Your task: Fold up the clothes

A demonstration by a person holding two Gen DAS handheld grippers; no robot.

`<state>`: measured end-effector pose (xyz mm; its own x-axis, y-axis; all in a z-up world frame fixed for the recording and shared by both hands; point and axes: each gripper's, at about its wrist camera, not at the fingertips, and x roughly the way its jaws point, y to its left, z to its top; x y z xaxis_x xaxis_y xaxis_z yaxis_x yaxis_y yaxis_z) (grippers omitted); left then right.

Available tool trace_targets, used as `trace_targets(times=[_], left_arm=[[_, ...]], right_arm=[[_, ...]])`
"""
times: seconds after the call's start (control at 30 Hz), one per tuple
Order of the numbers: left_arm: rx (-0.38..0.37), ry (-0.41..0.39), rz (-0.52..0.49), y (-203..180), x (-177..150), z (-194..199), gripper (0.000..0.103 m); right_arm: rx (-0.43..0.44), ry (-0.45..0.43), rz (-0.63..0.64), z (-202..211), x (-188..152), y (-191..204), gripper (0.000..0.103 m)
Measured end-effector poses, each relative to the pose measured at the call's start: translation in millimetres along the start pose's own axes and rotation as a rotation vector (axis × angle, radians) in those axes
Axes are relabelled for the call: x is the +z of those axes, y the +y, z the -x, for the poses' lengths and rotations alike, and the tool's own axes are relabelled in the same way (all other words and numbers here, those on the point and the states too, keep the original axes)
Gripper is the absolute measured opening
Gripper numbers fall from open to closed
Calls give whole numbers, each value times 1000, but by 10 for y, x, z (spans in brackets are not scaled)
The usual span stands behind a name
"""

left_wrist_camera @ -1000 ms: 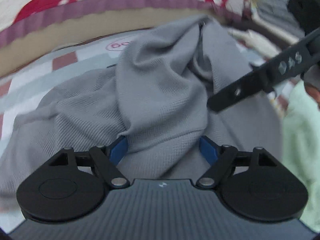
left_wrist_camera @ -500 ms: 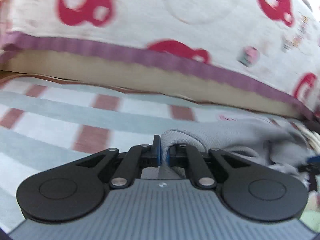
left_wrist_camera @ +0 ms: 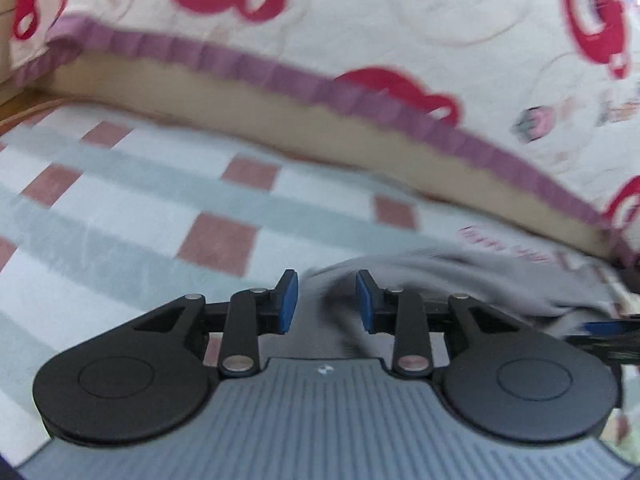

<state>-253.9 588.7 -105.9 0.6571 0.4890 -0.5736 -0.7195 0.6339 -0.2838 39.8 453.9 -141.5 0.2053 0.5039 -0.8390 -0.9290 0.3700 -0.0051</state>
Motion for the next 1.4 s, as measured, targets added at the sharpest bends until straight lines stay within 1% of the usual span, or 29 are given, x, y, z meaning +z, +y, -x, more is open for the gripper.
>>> trace_targets(times=[0.03,0.07,0.1,0.13,0.17,0.2,0.27,0.33,0.37,0.4,0.43,0.47,0.53,0.57,0.63,0.7,0.73,0.77,0.8,0.83,0.9,0.97,1.03,1.1,1.17,1.23,1.27,1.37,1.4], left_arm=[[-49,-4,-40,-92,7,10,32],[-104,5,-75,-188,-5,-6,40],[-161,20,-99,-289,-33,-38,46],[-210,44,-112,-384,-82,-85,59],[-247,80,-121,-475,-144,-161,63],[-265,116,-136,-561,-213,-255,63],[-217,192,-211,-746,-359,-485,65],[-90,231,-355,-922,-505,-674,65],[-37,224,-398,-951,-558,-707,59],[13,211,-433,-965,-608,-726,49],[20,192,-433,-928,-621,-700,22],[13,185,-413,-864,-599,-667,10],[4,174,-304,-662,-495,-555,5],[-10,157,-241,-536,-455,-492,5],[-18,137,-186,-303,-392,-446,4],[-42,124,-133,-132,-283,-477,4],[-63,112,-96,-62,-226,-502,4],[-70,89,-77,-39,-188,-521,4],[-60,66,-96,-69,-180,-520,4],[-47,43,-124,-108,-179,-515,4],[-7,35,-177,-234,-177,-460,4],[-33,60,-177,-378,-102,-419,4],[-54,-29,-168,-505,-20,-262,4],[23,-106,-214,-640,22,11,4],[27,-179,-211,-663,12,367,4],[68,-199,-218,-657,2,682,3],[104,-200,-196,-635,2,849,2],[137,-257,-38,-486,-166,1492,2],[138,-261,-13,-475,-257,1650,2]], right_arm=[[1,24,-2,-70,1,-17,58],[9,45,11,-119,-16,-32,56],[17,65,24,-169,-32,-46,29],[25,80,37,-194,-54,-58,17],[38,82,42,-169,-81,-75,15],[59,75,24,-110,-107,-108,13],[90,49,-31,57,-163,-187,13],[103,27,-92,231,-223,-286,13],[98,21,-123,304,-251,-340,13],[87,16,-146,364,-273,-393,13],[66,15,-157,403,-286,-445,13],[47,19,-169,422,-294,-496,13],[13,41,-191,398,-297,-596,13],[1,54,-212,368,-302,-645,13],[-13,95,-253,242,-312,-692,13],[-46,142,-227,127,-265,-646,12],[-60,145,-203,140,-217,-619,12],[-68,129,-184,207,-168,-589,12],[-75,97,-166,318,-123,-564,12],[-82,55,-160,460,-114,-547,12],[-95,-55,-180,831,-206,-540,12],[-96,-152,-231,1110,-517,-482,12],[-89,-224,-297,1296,-930,-413,12],[-71,-205,-395,1230,-1309,-442,11],[-46,-196,-512,1164,-1608,-521,11],[-11,-266,-626,1273,-1610,-676,11],[7,-318,-650,1429,-1571,-703,11],[80,-532,-599,2252,-1381,-576,11],[87,-589,-560,2509,-1334,-516,11]])
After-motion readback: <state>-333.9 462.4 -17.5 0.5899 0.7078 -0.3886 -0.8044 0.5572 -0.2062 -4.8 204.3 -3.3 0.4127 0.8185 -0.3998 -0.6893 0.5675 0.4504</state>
